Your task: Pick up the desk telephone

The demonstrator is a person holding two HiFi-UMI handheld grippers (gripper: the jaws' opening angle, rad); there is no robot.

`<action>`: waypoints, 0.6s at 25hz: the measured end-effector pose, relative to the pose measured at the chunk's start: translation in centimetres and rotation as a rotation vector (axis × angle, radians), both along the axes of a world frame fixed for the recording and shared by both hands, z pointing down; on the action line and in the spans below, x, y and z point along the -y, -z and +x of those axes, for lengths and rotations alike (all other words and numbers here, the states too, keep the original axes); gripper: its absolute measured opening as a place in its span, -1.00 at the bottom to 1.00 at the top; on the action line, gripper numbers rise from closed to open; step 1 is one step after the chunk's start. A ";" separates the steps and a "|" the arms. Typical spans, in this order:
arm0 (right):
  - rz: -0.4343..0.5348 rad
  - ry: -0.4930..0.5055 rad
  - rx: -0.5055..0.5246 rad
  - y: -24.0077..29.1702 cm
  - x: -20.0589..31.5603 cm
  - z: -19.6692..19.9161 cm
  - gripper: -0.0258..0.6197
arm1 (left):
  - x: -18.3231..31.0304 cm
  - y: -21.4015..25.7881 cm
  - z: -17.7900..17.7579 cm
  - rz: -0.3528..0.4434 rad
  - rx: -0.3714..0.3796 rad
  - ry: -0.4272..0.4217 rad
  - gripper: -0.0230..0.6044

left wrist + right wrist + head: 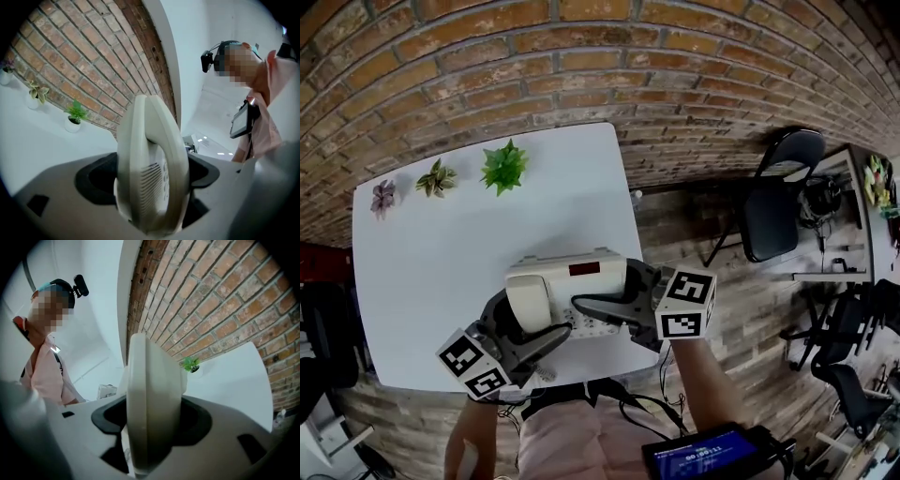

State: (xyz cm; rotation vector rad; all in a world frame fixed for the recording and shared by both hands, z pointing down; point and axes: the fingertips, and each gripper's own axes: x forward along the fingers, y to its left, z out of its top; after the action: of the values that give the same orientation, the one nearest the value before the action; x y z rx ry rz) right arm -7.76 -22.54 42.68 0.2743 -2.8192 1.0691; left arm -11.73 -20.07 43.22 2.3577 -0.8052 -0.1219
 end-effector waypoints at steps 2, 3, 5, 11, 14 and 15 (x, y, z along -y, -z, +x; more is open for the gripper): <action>0.009 -0.008 0.000 1.3 -0.7 0.5 -0.12 | -0.7 1.3 0.5 0.016 0.009 -0.009 0.50; 0.016 -0.014 -0.002 2.0 -1.1 0.7 -0.12 | -1.0 1.9 0.7 0.021 0.011 -0.017 0.50; 0.035 -0.025 -0.008 3.2 -1.8 1.1 -0.12 | -1.7 3.0 1.1 0.027 0.019 -0.033 0.50; 0.099 -0.033 -0.010 7.4 -4.4 2.7 -0.12 | -4.2 6.8 2.8 0.062 0.073 -0.061 0.50; 0.124 -0.048 -0.014 9.5 -5.6 3.6 -0.12 | -5.3 8.8 3.7 0.084 0.076 -0.070 0.50; 0.139 -0.053 -0.013 10.3 -6.0 3.8 -0.12 | -5.7 9.5 3.9 0.095 0.079 -0.074 0.50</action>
State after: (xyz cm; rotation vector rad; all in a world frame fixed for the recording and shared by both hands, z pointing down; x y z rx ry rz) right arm -3.95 -16.55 32.40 0.3695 -2.8942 0.8776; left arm -7.82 -14.38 33.68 2.4918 -0.7633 -0.0373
